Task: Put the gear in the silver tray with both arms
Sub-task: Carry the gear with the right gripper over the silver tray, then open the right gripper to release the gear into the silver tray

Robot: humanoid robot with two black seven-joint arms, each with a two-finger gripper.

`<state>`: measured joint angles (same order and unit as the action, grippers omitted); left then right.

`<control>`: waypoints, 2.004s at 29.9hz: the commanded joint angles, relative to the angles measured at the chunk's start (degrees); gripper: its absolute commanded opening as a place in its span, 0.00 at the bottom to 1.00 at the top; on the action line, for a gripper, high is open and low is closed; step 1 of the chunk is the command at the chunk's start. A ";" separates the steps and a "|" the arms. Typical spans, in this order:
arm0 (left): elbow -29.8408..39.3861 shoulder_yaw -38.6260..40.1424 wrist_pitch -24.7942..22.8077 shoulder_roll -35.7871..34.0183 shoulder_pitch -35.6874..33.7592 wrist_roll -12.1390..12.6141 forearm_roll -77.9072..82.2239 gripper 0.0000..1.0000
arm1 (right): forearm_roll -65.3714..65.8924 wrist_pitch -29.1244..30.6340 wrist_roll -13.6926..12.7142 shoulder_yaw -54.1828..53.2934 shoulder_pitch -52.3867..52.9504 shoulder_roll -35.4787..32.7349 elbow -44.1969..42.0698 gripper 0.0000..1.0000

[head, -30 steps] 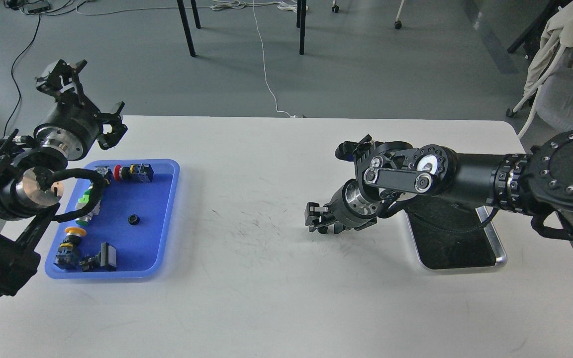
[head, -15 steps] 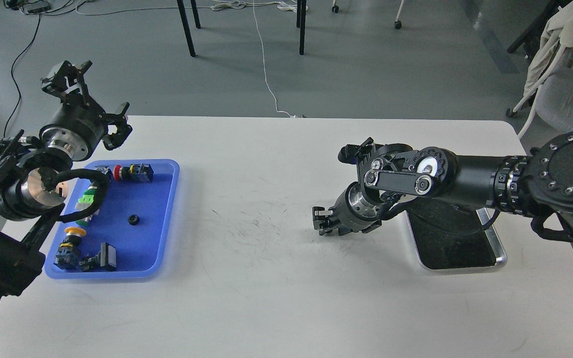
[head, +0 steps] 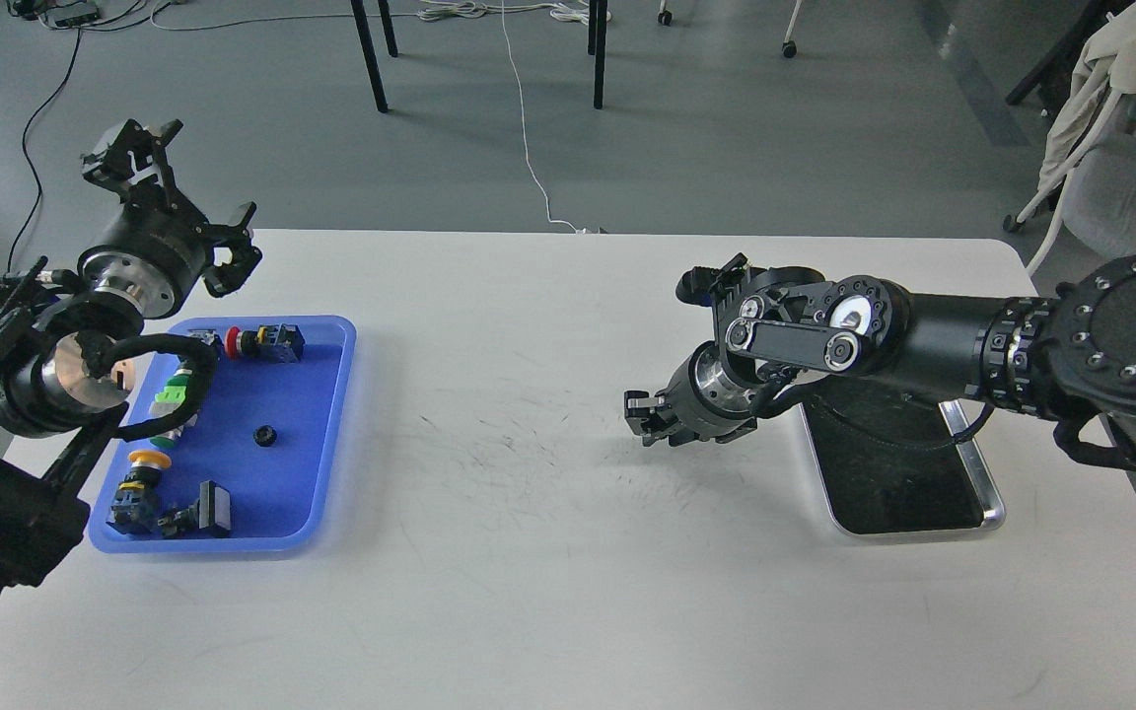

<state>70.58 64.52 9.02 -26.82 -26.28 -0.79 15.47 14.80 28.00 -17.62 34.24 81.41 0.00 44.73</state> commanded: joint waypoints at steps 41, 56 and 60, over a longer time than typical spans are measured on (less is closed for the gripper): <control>-0.18 -0.36 1.18 3.18 -1.31 0.09 2.29 0.98 | 17.02 -7.79 3.47 -8.22 -8.02 -24.69 6.07 0.02; -0.18 -0.89 1.35 4.41 -1.58 0.09 2.37 0.98 | 20.09 -7.70 3.39 -8.22 -8.37 -34.62 12.93 0.02; -0.18 -1.15 1.35 4.41 -1.75 0.09 2.29 0.98 | 20.45 -7.96 3.39 -8.31 -8.72 -34.63 12.76 0.07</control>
<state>70.39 63.51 10.36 -22.43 -27.96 -0.70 17.83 35.08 20.28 -14.24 25.97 73.02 -34.56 57.57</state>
